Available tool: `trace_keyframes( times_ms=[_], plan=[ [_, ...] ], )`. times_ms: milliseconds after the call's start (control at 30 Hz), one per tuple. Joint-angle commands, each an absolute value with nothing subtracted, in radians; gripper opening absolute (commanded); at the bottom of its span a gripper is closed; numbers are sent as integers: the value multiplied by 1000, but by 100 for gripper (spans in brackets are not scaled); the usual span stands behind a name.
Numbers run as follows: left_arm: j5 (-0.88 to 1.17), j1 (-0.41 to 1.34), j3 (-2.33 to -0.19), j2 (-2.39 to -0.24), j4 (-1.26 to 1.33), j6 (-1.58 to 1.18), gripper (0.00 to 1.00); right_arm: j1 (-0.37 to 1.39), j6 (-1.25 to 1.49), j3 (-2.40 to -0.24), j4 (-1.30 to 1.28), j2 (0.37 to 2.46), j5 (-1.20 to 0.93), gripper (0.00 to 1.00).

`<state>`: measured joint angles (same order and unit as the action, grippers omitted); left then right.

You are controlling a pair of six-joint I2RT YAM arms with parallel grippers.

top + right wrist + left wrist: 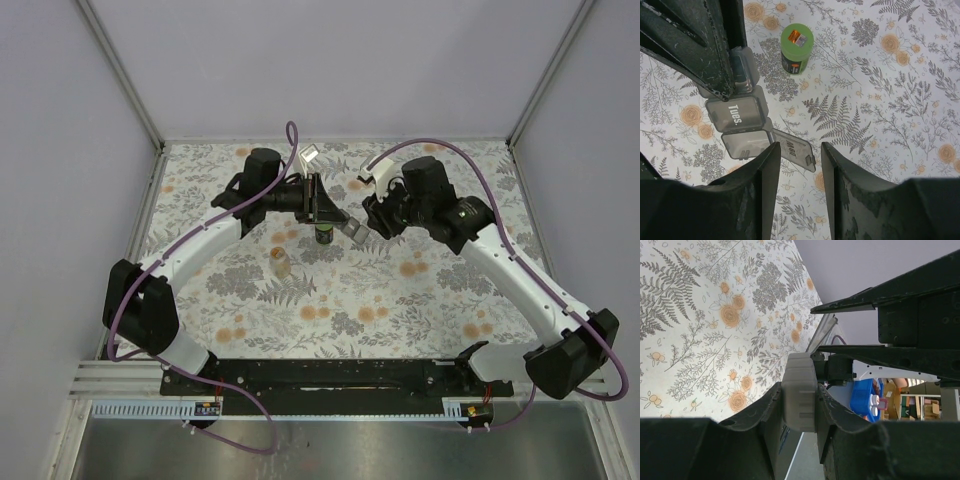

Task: Sort the pills into containers
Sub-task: Open the pill container.

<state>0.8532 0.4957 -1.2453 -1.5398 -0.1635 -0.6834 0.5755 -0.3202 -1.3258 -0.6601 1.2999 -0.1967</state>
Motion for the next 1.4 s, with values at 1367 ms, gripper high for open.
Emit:
trace_keyframes(
  times_ms=[1367],
  plan=[
    [905,486,-1198,-1499,-20,-746,0,489,-259,-1394,-683,1256,-301,58]
  ],
)
